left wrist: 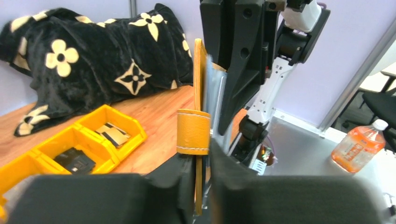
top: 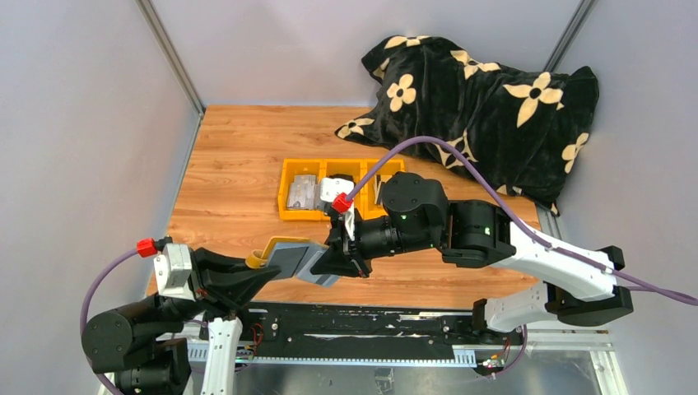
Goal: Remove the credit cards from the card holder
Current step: Open the card holder.
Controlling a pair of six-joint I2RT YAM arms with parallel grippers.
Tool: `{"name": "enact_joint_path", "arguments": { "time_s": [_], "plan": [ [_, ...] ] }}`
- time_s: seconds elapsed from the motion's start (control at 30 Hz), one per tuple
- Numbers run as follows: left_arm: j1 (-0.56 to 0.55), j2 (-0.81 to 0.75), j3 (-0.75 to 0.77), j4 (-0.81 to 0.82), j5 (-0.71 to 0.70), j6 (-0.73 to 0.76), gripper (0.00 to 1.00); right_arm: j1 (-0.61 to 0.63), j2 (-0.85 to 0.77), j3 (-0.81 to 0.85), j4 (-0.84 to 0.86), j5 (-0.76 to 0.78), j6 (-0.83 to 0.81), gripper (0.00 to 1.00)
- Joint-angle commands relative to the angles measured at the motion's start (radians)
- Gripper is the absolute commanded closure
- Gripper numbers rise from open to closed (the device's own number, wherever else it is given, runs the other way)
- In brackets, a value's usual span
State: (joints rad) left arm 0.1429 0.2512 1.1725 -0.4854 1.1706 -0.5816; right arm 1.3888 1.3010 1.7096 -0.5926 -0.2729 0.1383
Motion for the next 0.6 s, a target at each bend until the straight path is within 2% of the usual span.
{"name": "enact_joint_path", "arguments": {
  "time_s": [0.0, 0.07, 0.13, 0.43, 0.5, 0.57],
  "plan": [
    [0.003, 0.02, -0.005, -0.013, -0.012, 0.026, 0.7, -0.019, -0.019, 0.032, -0.012, -0.09, 0.0, 0.96],
    [0.003, 0.018, -0.023, -0.013, -0.01, 0.023, 0.5, -0.022, -0.026, 0.02, 0.007, -0.112, 0.006, 1.0],
    [0.003, 0.017, -0.035, -0.013, -0.008, 0.027, 0.46, -0.029, -0.04, -0.008, 0.042, -0.129, 0.02, 1.0],
    [0.003, 0.015, -0.059, 0.014, -0.013, -0.053, 0.44, -0.063, -0.038, -0.07, 0.145, -0.2, 0.101, 1.0],
    [0.003, 0.011, -0.062, 0.03, 0.001, -0.08, 0.4, -0.066, -0.023, -0.061, 0.141, -0.191, 0.119, 1.0],
    [0.002, 0.0, -0.063, 0.03, 0.018, -0.087, 0.31, -0.068, -0.004, -0.04, 0.128, -0.163, 0.14, 1.0]
  ]
}}
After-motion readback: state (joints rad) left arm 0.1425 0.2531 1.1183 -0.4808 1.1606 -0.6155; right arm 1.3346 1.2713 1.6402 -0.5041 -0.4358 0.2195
